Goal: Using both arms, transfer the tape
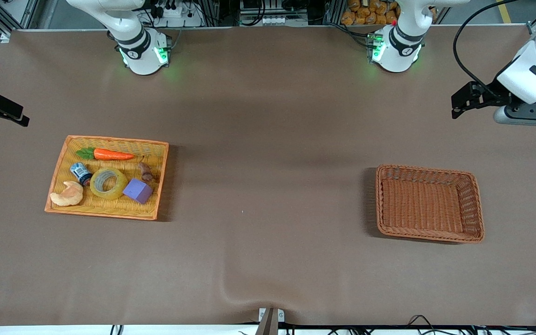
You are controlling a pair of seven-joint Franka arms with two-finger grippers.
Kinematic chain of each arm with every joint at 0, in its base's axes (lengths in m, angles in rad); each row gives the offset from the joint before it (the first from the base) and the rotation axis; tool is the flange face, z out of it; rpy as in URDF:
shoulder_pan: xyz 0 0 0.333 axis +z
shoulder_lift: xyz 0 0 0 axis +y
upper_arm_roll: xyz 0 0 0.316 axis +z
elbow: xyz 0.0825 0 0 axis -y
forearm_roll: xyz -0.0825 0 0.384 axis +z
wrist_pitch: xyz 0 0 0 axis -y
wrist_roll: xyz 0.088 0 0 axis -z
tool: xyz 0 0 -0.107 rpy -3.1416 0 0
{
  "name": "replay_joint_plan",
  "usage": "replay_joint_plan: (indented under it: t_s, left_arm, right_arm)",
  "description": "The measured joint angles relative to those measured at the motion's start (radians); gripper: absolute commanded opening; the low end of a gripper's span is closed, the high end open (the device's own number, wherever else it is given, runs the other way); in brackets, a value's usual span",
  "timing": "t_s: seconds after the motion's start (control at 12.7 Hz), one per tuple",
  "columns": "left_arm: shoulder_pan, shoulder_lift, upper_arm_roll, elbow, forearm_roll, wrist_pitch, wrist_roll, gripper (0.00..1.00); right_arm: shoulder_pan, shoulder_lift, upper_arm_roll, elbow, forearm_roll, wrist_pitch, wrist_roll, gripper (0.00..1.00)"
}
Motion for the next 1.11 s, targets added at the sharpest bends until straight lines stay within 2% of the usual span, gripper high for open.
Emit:
replay_joint_plan:
  t_s: [1.11]
  left_arm:
    - [0.002, 0.0, 0.001, 0.0, 0.0, 0.0, 0.0, 1.0]
  right_arm:
    - [0.0, 0.003, 0.007, -0.022, 0.002, 0.021, 0.0, 1.0]
